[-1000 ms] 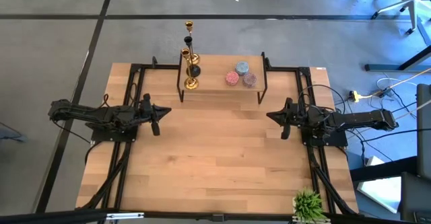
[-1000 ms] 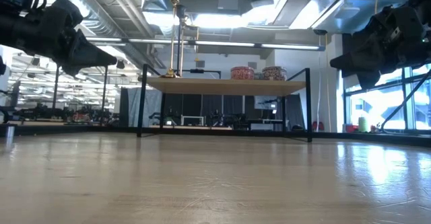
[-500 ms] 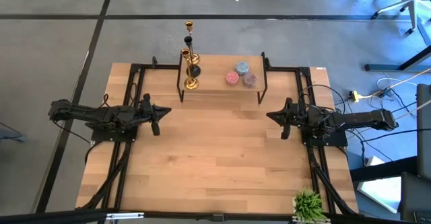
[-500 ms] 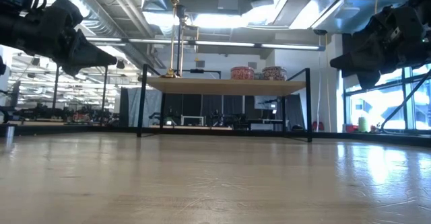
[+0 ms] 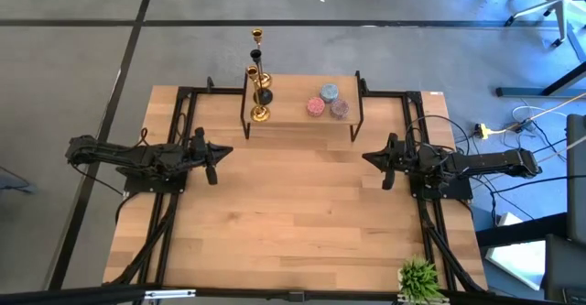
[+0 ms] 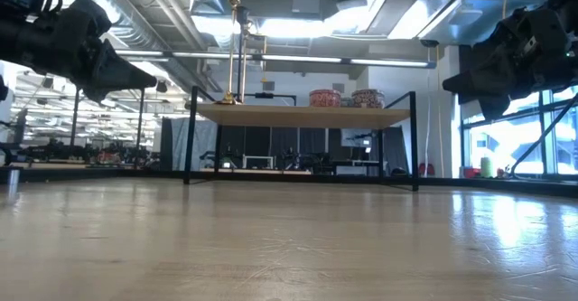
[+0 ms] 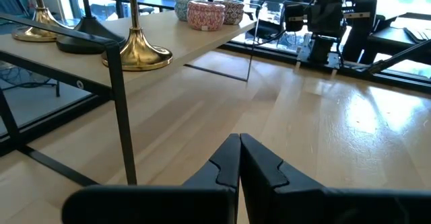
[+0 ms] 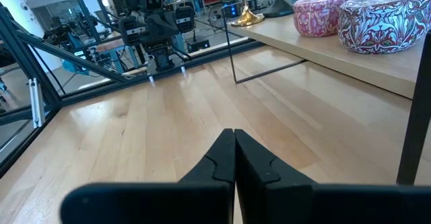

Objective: Pick & Place candle stick holders
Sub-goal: Return to Home Position

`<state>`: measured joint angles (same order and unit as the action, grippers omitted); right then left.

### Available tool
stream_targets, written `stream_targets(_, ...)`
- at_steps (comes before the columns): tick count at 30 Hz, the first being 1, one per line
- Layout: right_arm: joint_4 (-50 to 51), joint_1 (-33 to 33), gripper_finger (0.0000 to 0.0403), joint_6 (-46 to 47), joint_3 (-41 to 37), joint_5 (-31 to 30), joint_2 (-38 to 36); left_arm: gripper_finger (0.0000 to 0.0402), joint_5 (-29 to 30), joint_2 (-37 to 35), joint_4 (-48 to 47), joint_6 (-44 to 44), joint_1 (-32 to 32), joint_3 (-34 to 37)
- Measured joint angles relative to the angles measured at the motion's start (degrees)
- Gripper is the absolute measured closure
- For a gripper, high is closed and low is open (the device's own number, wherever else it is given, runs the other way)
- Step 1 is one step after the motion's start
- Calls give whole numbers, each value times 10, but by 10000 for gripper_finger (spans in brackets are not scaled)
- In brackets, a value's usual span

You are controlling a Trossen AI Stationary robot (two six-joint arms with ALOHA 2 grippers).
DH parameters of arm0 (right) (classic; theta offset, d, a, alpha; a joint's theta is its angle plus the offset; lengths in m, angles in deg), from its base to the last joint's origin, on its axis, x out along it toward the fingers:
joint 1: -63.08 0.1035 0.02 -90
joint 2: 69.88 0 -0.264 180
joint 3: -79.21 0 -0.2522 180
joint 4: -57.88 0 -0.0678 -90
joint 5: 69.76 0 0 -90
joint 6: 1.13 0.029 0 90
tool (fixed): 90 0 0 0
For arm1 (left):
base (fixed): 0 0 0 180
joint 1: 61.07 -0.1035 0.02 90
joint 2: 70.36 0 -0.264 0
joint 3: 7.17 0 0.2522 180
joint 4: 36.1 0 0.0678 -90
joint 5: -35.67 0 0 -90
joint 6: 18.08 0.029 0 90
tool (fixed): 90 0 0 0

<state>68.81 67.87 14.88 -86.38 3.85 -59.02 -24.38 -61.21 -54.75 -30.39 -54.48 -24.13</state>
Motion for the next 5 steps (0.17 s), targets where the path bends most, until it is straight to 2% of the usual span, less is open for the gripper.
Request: stream_targets(5, 0, 0, 403, 0, 0, 0, 0, 400, 0, 0, 0, 0, 0, 0)
